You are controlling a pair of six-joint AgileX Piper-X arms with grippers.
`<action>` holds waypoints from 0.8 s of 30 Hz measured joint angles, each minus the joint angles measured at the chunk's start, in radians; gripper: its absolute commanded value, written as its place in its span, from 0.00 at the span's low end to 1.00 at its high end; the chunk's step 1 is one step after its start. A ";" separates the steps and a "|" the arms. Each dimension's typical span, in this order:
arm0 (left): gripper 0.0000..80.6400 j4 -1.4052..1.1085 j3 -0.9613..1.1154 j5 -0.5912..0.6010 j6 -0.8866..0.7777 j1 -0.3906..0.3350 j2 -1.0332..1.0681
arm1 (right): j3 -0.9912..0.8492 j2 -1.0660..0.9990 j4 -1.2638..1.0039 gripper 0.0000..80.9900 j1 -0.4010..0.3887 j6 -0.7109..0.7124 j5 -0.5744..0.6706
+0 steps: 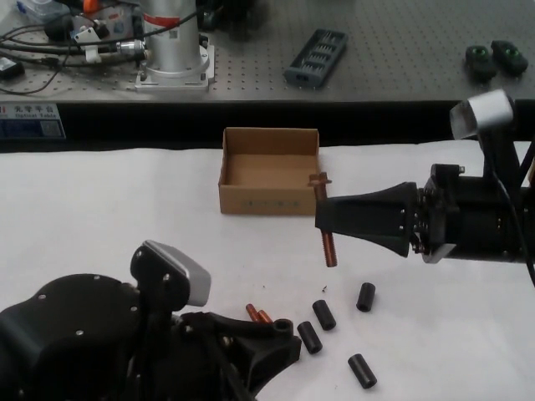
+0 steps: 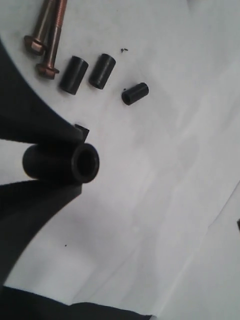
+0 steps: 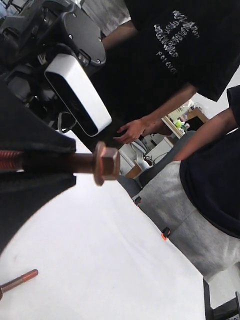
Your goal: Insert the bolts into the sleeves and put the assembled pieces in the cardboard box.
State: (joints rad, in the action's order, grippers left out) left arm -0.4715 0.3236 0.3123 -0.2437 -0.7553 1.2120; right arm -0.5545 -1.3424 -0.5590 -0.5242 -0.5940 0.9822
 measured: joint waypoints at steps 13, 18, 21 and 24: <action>0.09 -0.114 0.027 0.025 -0.065 0.000 0.113 | 0.012 -0.044 0.015 0.03 0.000 0.098 0.004; 0.06 -0.116 0.042 0.072 -0.078 0.000 0.142 | 0.039 -0.044 0.015 0.03 0.000 0.126 0.004; 0.06 -0.116 0.055 0.099 -0.074 0.000 0.148 | 0.055 -0.044 0.015 0.03 0.000 0.142 0.005; 0.06 -0.107 0.075 0.122 -0.065 0.000 0.153 | 0.066 -0.044 0.015 0.03 0.000 0.150 0.005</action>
State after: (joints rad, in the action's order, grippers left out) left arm -0.5786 0.3987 0.4340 -0.3088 -0.7553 1.3648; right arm -0.4886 -1.3867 -0.5437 -0.5242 -0.4439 0.9877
